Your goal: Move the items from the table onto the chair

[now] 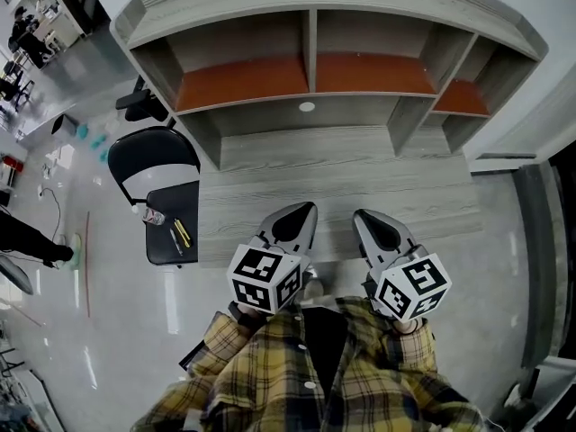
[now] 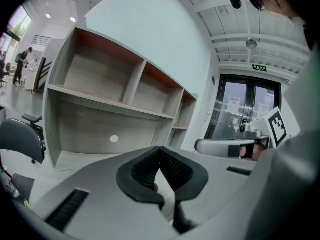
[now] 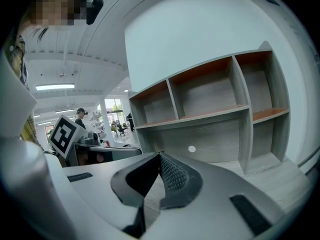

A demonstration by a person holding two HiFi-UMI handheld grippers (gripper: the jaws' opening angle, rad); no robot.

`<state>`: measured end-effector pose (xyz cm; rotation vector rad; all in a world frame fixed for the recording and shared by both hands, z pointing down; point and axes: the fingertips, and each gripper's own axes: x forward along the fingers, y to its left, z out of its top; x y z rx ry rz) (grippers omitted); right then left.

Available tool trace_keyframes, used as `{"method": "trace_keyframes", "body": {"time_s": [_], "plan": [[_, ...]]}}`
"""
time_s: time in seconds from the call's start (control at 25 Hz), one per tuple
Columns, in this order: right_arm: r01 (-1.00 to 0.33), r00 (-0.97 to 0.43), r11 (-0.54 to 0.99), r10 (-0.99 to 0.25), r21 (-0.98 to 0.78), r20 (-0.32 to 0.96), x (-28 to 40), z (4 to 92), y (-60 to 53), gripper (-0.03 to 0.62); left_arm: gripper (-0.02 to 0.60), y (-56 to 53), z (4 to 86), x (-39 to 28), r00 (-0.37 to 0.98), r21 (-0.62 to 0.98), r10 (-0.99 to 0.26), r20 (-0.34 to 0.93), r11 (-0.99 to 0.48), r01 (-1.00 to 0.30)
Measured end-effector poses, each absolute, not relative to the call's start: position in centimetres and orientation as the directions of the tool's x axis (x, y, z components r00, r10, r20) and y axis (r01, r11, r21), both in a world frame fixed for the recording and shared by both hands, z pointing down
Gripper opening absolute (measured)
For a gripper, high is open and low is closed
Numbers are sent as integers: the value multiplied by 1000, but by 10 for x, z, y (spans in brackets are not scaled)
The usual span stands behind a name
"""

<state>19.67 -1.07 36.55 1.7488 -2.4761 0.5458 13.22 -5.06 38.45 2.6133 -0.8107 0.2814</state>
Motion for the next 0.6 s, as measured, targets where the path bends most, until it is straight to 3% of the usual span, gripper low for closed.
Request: {"method": "trace_keyframes", "body": {"time_s": [0.6], "plan": [[-918,-364,300,-896,-257,255,196,371,-6,18,5,-48,386,140,823,308,-483,300,-767,-562]]}}
